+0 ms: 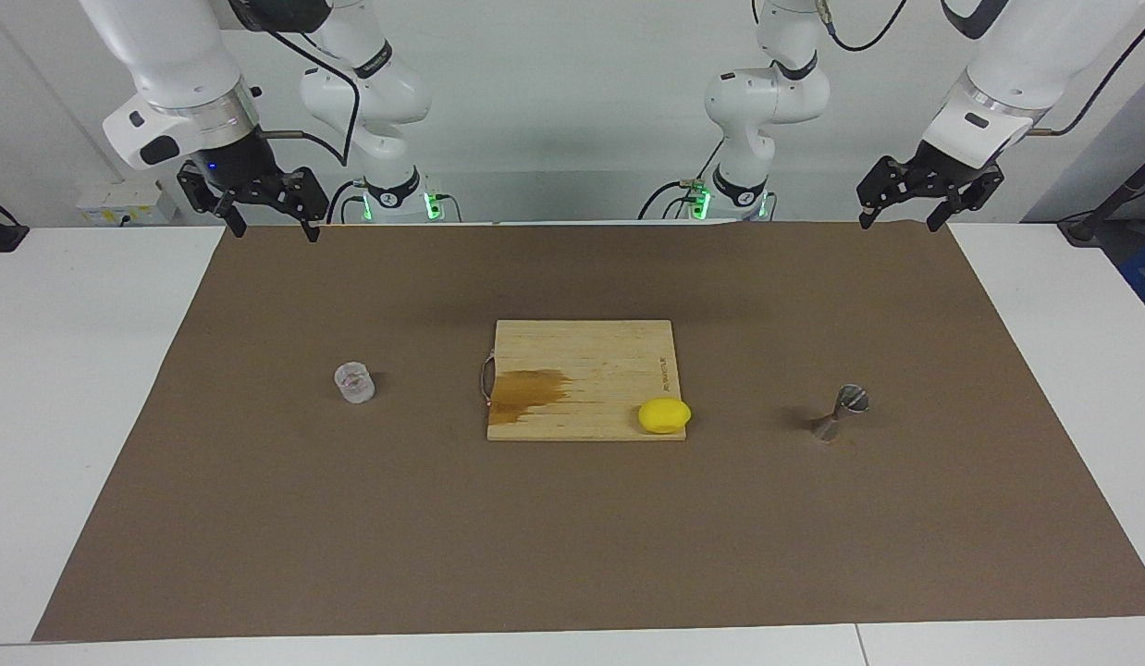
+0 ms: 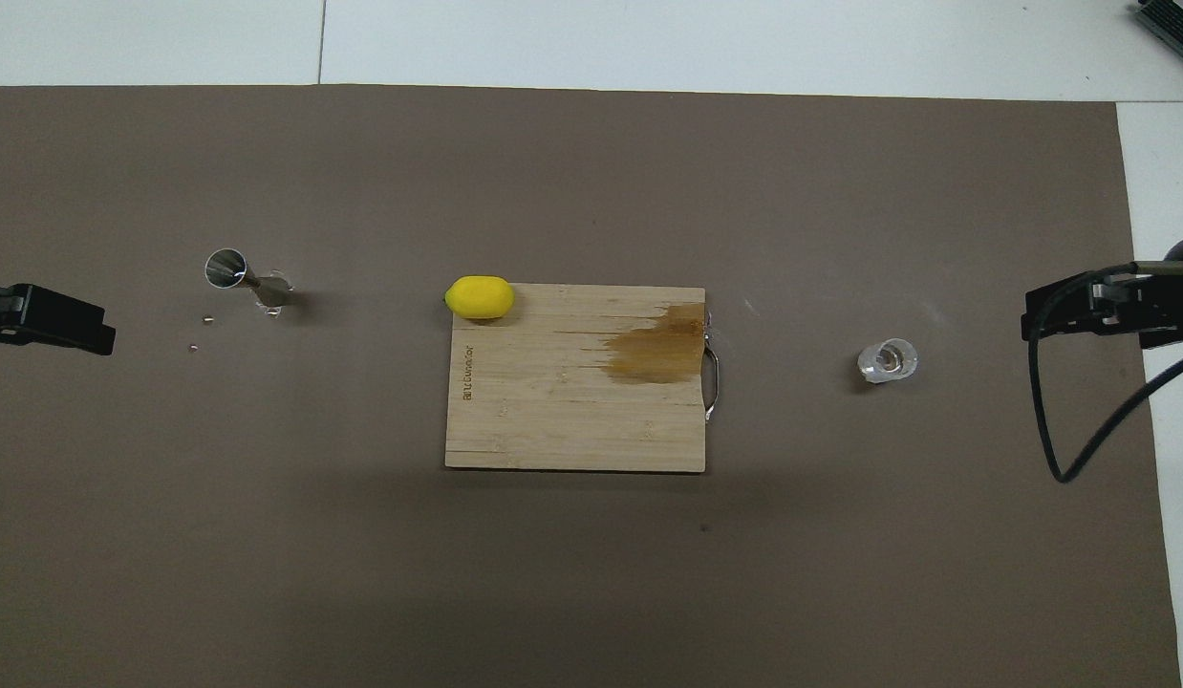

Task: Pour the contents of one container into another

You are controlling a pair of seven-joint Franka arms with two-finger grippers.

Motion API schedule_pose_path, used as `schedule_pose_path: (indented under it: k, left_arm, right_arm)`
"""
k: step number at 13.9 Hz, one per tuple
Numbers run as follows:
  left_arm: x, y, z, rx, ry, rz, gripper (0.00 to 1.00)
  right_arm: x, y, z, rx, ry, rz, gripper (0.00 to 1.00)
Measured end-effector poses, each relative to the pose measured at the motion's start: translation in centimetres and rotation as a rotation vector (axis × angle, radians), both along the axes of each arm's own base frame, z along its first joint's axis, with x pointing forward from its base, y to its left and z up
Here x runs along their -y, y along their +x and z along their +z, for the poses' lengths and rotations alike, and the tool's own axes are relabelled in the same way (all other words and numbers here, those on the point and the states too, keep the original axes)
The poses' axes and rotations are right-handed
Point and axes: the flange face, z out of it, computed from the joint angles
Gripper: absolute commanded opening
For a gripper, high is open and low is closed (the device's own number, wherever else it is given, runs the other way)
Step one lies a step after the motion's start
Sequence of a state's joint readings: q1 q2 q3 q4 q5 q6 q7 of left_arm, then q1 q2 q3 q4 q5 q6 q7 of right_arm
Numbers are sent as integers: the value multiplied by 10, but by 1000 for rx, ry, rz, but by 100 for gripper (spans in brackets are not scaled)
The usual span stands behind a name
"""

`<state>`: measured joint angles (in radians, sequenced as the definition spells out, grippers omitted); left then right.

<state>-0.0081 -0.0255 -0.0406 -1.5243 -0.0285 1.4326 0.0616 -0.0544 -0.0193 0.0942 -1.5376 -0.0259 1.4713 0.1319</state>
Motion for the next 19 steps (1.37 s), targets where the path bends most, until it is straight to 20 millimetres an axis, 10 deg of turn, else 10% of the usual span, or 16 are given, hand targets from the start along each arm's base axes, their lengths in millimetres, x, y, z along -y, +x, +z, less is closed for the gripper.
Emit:
schedule_pose_path:
  k: [15, 19]
  left_arm:
    - [2, 4, 1, 25, -1, -3, 100]
    - [-7, 12, -28, -35, -16, 17, 100]
  right_arm:
    - [0, 0, 0, 0, 0, 0, 100]
    - [0, 0, 0, 0, 0, 0, 100]
